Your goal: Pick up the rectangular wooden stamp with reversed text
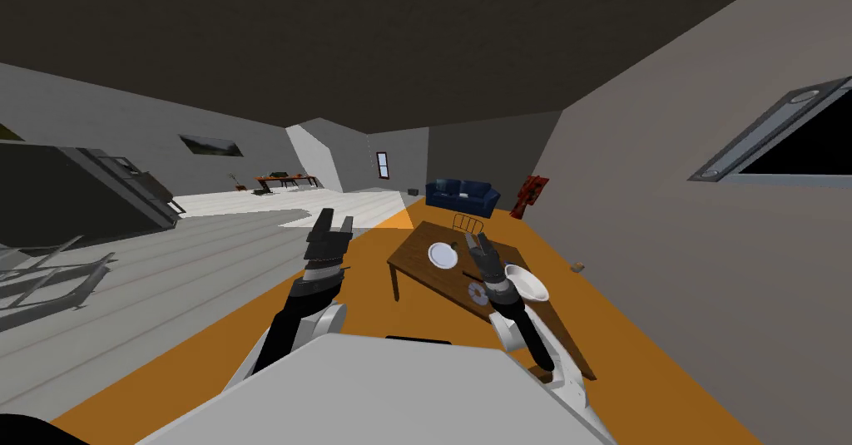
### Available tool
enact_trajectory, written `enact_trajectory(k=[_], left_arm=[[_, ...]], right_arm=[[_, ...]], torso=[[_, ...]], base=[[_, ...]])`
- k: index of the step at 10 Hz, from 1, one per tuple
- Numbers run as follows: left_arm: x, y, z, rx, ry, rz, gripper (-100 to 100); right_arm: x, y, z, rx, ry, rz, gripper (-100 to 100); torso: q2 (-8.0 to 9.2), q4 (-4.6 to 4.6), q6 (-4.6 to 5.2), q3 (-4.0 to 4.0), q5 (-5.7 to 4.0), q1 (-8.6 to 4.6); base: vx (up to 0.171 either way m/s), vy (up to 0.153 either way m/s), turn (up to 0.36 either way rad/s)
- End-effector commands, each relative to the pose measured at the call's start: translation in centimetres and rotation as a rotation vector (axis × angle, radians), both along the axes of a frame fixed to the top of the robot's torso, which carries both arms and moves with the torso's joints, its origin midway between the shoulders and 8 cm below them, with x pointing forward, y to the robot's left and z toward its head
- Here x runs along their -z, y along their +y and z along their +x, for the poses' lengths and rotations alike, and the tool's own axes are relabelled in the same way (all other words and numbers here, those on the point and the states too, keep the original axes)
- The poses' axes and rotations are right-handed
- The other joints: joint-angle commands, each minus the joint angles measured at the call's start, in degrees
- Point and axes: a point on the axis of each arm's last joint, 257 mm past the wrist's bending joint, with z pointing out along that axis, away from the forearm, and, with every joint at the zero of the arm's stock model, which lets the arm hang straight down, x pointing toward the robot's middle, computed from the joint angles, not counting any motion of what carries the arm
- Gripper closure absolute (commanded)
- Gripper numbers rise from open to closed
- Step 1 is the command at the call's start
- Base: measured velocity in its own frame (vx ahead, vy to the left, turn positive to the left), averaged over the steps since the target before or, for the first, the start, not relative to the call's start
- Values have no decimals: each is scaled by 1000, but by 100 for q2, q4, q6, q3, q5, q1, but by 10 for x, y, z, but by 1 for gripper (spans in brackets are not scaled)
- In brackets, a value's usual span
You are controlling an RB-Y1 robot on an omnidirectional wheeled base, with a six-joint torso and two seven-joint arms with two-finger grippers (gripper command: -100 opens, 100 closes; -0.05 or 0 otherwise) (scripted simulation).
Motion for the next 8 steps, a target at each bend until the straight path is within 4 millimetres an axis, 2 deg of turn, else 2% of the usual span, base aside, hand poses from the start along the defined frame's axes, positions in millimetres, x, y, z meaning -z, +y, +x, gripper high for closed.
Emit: enact_trajectory(k=[1,3,4,6,7,8], left_arm=[[0,0,0,0,0,0,0],[0,0,0,0,0,0,0],[0,0,0,0,0,0,0],[0,0,0,0,0,0,0],[0,0,0,0,0,0,0],[0,0,0,0,0,0,0]], right_arm=[[12,3,3,-12,20,-41,-100],[45,21,7,-53,60,-131,-100],[55,17,11,-47,82,-148,-100],[98,31,12,-82,138,-253,-100],[110,25,15,-74,163,-273,-100],[134,29,13,-91,193,-336,-100]], torso=[[0,0,0,0,0,0],[-5,-1,2,-3,-1,-5],[-4,-1,2,-2,0,-3],[-8,-2,2,-5,-1,-4],[-10,-2,0,-6,0,-2],[-12,-2,8,-6,-1,-8]], base=[[-37,13,106],[-35,17,236],[-32,17,143],[-24,22,336],[-12,7,141],[-9,9,270]])
